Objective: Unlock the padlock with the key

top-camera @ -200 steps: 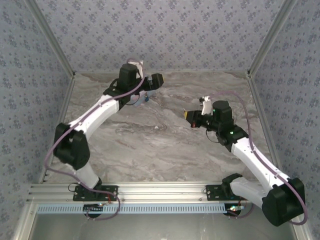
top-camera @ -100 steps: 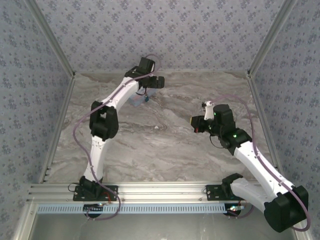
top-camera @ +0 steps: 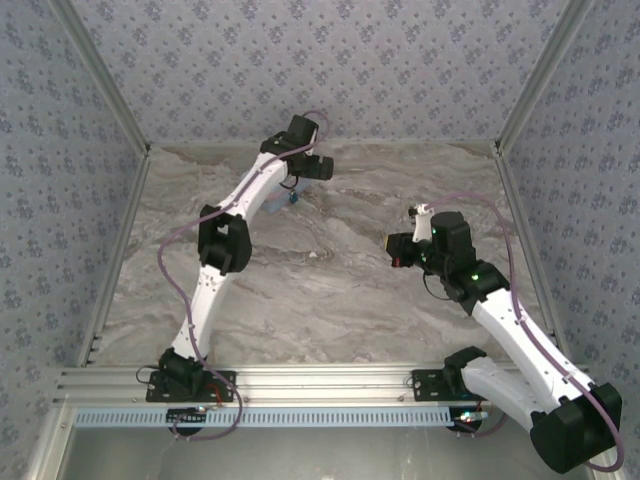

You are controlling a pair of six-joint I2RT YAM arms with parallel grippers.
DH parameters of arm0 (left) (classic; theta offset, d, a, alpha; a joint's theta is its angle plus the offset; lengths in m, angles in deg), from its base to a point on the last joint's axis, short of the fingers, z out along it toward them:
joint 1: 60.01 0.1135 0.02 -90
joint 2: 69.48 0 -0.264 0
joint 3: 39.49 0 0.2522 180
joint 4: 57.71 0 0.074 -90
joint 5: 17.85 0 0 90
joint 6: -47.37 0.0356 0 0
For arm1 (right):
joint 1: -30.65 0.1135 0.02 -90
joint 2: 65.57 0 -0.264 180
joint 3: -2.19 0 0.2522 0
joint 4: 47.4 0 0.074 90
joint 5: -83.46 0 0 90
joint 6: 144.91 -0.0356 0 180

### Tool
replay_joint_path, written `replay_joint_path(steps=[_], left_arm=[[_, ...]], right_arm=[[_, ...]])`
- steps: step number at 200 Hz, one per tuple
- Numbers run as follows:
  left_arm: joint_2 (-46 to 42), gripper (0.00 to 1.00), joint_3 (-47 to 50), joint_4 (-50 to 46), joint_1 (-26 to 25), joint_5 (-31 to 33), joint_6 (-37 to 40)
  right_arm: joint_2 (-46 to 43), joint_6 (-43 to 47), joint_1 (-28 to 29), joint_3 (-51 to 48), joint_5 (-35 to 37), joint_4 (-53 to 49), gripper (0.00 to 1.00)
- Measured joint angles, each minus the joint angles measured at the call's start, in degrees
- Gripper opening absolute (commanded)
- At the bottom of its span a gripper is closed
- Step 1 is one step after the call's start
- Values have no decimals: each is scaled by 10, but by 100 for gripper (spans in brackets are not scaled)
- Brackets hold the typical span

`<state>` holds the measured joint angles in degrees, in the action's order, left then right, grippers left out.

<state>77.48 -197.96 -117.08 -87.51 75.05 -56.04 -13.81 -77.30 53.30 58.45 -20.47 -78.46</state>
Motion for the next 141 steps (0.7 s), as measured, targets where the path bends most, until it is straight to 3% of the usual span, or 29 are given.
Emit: replay_joint_path(steps=[66, 141], left_arm=[[-14, 100, 29, -6, -37, 25, 39], [-177, 99, 301, 64, -105, 10, 39]], right_arm=[[-10, 0, -7, 0, 8, -16, 1], [-55, -1, -89, -14, -6, -53, 1]])
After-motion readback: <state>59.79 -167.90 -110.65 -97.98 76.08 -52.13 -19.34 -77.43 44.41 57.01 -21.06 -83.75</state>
